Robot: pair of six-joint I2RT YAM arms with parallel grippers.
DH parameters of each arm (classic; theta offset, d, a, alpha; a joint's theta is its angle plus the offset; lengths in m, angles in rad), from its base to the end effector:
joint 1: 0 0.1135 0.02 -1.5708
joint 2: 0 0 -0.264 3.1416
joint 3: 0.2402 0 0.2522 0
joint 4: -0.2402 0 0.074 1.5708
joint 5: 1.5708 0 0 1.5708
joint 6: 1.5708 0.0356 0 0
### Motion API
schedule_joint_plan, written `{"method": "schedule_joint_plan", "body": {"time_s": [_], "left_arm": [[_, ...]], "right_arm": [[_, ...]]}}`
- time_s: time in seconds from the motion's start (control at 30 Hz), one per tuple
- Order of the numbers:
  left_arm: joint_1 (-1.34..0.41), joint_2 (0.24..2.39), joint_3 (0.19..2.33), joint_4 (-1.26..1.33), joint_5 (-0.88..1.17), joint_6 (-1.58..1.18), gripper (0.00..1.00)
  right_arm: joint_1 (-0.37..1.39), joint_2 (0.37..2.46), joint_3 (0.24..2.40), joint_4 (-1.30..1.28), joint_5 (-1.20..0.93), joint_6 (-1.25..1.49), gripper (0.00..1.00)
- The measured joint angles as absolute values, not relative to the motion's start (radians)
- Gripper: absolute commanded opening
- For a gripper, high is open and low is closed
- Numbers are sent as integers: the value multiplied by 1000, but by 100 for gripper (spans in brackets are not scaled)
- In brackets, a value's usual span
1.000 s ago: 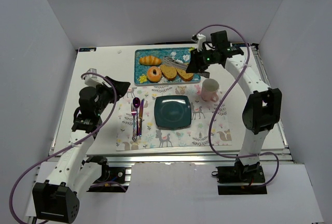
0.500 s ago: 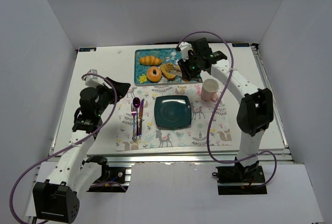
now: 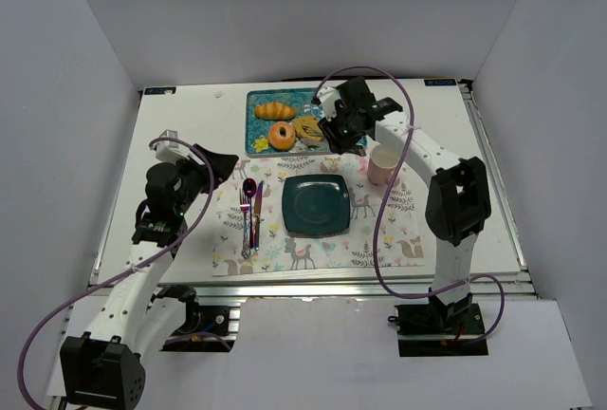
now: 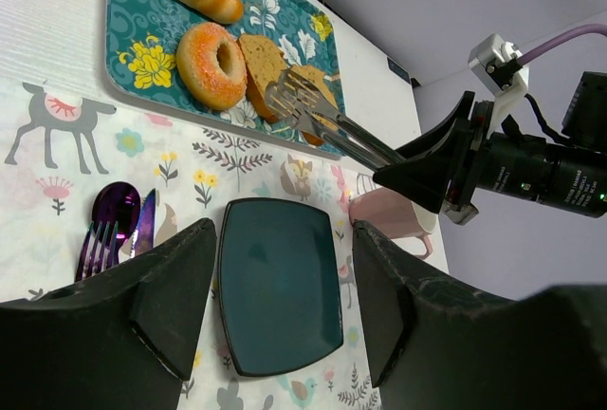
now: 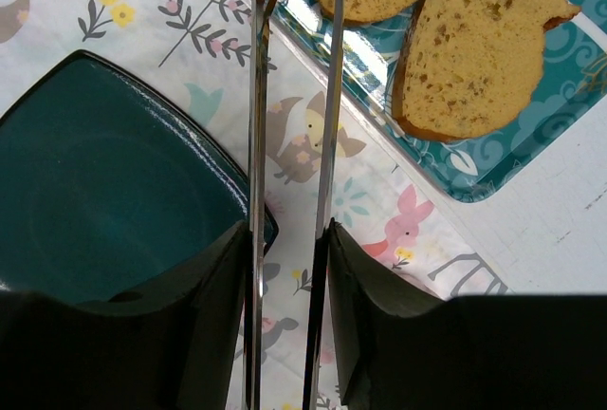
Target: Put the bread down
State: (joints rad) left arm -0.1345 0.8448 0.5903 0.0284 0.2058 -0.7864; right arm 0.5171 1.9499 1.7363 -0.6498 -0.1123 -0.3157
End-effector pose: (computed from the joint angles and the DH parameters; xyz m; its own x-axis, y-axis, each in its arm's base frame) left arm 0.2002 -0.0344 0.2829 -0.3895 -0.6465 -0.6560 0.0749 0.6877 -0.7222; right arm 0.3813 0.2214 0.2823 -0.4559 -0.6142 -0.6442 -0.7323 0.6702 -0.1208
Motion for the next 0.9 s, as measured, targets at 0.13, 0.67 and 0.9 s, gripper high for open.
{"method": "schedule_joint_plan", "body": {"time_s": [0.13, 0.67, 0.9], "left_arm": [[-134, 830, 579, 27, 204, -787, 69], [-134, 812, 575, 22, 194, -787, 69], [-134, 809, 567, 22, 193, -787, 69]], "right_arm": [[520, 1951, 1736, -649, -103, -320, 44], [559, 1953, 1662, -607, -8, -325, 41], [572, 1955, 1658, -603, 32, -323, 32]]}}
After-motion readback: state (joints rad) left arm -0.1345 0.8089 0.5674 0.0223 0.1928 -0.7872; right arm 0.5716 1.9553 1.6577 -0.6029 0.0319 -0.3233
